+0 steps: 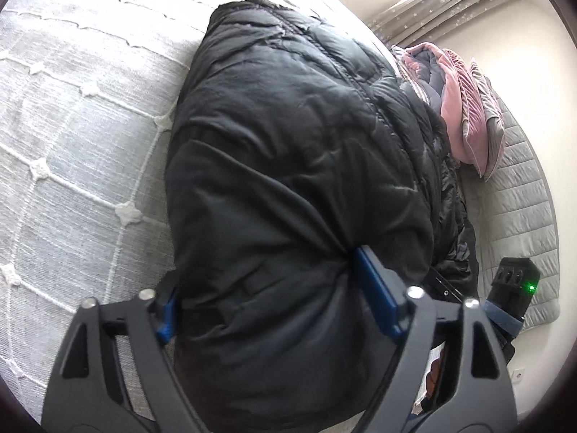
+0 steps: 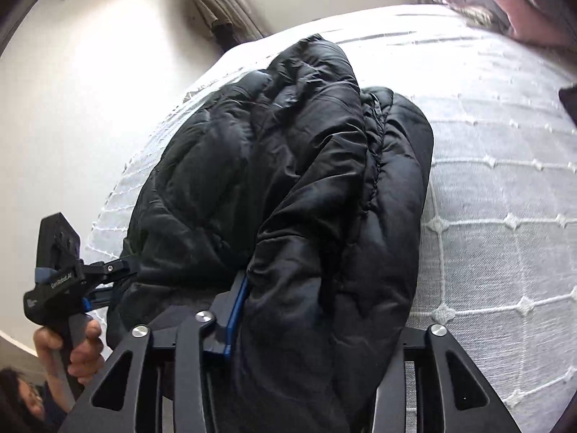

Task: Fold large clothes
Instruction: 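Grasp the jacket bundle with both grippers and lift it onto the black folded stack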

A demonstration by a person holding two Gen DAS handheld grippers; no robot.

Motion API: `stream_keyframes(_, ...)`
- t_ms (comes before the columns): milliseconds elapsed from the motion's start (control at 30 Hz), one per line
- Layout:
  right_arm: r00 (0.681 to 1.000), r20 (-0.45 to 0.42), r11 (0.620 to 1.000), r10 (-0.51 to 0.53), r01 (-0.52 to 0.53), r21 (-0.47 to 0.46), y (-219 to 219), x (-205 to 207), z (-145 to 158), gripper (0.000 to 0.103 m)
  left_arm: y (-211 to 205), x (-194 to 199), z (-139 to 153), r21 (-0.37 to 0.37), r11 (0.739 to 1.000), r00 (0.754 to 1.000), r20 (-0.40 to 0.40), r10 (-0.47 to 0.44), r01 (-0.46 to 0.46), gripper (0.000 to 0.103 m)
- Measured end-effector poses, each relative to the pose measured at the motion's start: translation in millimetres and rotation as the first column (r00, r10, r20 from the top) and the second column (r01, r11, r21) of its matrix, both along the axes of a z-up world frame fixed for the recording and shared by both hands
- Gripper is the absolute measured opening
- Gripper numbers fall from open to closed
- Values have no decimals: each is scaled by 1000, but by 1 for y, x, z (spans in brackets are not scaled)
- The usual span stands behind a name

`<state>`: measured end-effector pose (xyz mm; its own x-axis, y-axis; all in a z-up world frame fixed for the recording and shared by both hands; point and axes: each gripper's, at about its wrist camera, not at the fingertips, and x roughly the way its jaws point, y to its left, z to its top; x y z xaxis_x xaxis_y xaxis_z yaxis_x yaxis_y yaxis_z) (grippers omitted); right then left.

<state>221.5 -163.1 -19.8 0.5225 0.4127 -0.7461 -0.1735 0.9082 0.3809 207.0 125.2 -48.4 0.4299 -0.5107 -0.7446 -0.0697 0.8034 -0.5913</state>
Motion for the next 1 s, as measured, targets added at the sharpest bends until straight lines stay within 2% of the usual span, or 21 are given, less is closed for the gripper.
stream_keyframes(67, 1000, 12, 1000, 5, -5, -8, -1, -7, 1, 35, 1, -1, 2, 3, 1000, 1000, 8, 9, -9, 68)
stream_keyframes(200, 999, 31, 1000, 10, -9, -23, 9, -11, 2, 30, 4, -3, 5, 4, 1000, 999, 24, 25, -25, 58)
stream_keyframes(267, 999, 48, 1000, 8, -7, -26, 12, -13, 6, 28, 2, -3, 8, 9, 999, 999, 37, 32, -32, 48)
stream_keyframes(367, 997, 82, 999, 10, -6, -39, 12, -20, 12, 24, 0, -6, 17, 6, 999, 996, 68, 53, -54, 35)
stream_keyframes(433, 995, 100, 999, 12, -8, -45, 13, -23, 15, 23, -7, -7, 28, 18, 997, 993, 97, 66, -69, 31)
stream_keyframes(533, 993, 118, 1000, 14, -12, -20, 4, -28, 19, 21, -19, -10, 41, 39, 996, 988, 134, 72, -78, 28)
stream_keyframes(667, 986, 166, 999, -25, 19, 39, -23, -41, 36, 19, -40, -14, 63, 4, 998, 980, 187, 67, -69, 25)
stream_keyframes(833, 968, 242, 997, -73, 62, 51, -53, -66, 56, 17, -90, -16, 93, 48, 998, 959, 283, 34, -49, 22)
stream_keyframes(1000, 947, 292, 987, -133, 101, 122, -110, -86, 79, 16, -129, -8, 120, -1, 1000, 942, 337, 8, -8, 21)
